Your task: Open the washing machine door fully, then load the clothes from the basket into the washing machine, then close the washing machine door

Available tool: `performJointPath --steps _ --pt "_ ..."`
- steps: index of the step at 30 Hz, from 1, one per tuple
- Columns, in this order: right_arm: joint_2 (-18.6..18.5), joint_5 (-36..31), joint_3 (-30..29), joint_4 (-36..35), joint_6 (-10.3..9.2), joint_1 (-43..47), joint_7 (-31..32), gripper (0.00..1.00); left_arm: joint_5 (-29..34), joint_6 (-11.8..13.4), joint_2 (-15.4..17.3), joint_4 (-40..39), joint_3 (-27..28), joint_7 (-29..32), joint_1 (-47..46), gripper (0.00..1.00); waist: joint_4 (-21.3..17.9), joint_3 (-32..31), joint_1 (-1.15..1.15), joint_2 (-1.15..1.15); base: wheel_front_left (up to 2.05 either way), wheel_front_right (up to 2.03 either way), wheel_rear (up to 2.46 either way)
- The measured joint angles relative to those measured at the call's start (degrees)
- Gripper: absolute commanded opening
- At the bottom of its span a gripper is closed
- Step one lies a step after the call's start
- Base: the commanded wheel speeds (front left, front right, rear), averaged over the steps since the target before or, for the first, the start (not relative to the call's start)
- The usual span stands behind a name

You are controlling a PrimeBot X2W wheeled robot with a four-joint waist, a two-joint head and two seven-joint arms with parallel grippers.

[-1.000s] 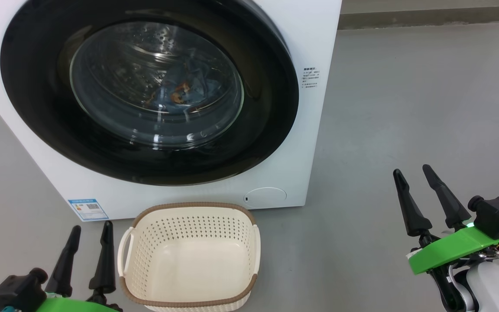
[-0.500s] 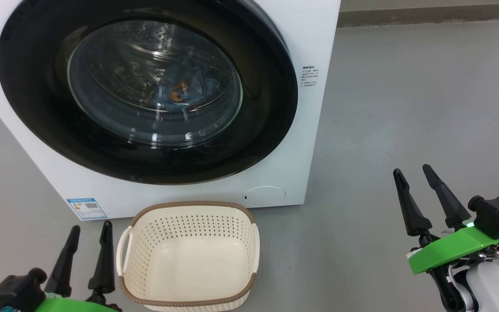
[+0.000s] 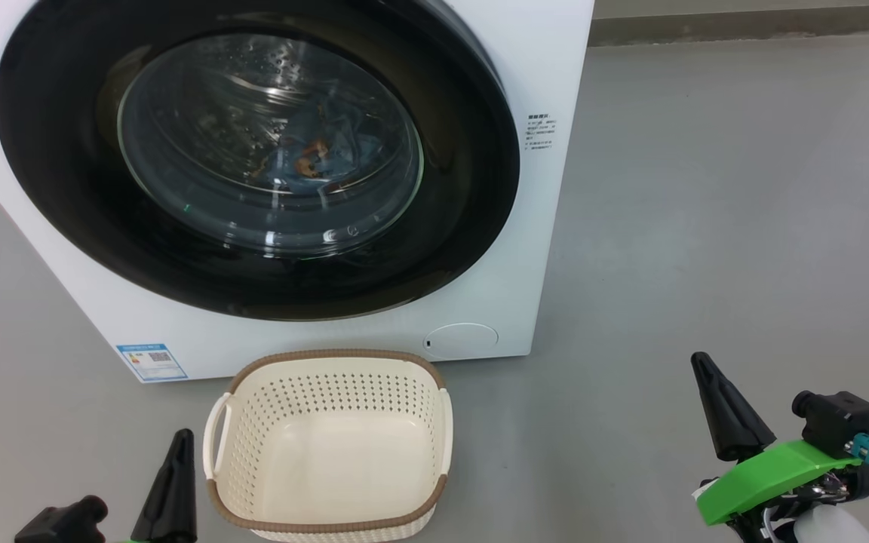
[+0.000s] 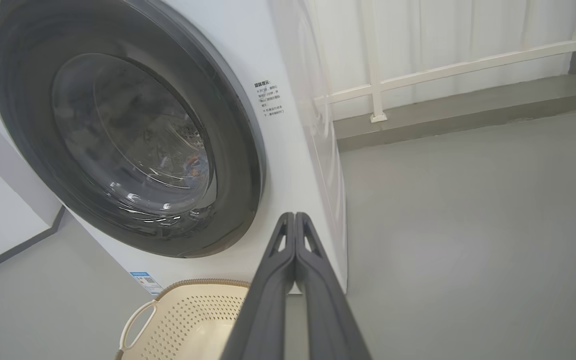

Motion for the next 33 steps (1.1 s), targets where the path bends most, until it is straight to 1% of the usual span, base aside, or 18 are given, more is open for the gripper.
performJointPath --steps 5,21,26,28,33 --pt "0.57 2.41 -1.11 -0.13 0.00 0.00 0.63 0.00 -1.96 -0.03 -0.73 0.02 0.46 0.57 -0.01 0.00 0.10 0.04 -0.01 0.00 0.00 0.00 0.00" --pt "1.46 10.56 -3.27 -0.67 0.00 0.00 3.19 0.00 -8.95 -0.58 -1.57 0.19 2.57 3.11 -0.06 0.00 0.43 -0.07 -0.01 0.00 0.00 0.00 0.00" --pt "1.71 12.02 -3.76 -0.87 0.00 0.01 4.03 0.00 -10.91 -0.60 -2.27 0.30 3.18 3.60 -0.08 0.00 0.51 -0.10 -0.01 0.00 0.00 0.00 0.00" --pt "1.90 13.48 -4.27 -0.90 0.00 0.01 4.12 0.00 -11.69 -1.02 -2.55 0.35 3.46 4.05 -0.08 0.00 0.55 -0.12 -0.01 0.00 0.00 0.00 0.00" --pt "2.56 15.55 -5.03 -1.14 0.00 0.01 5.12 0.00 -13.78 -1.10 -2.67 0.45 4.06 4.63 -0.10 0.00 0.65 -0.16 -0.01 0.00 0.00 0.00 0.00"
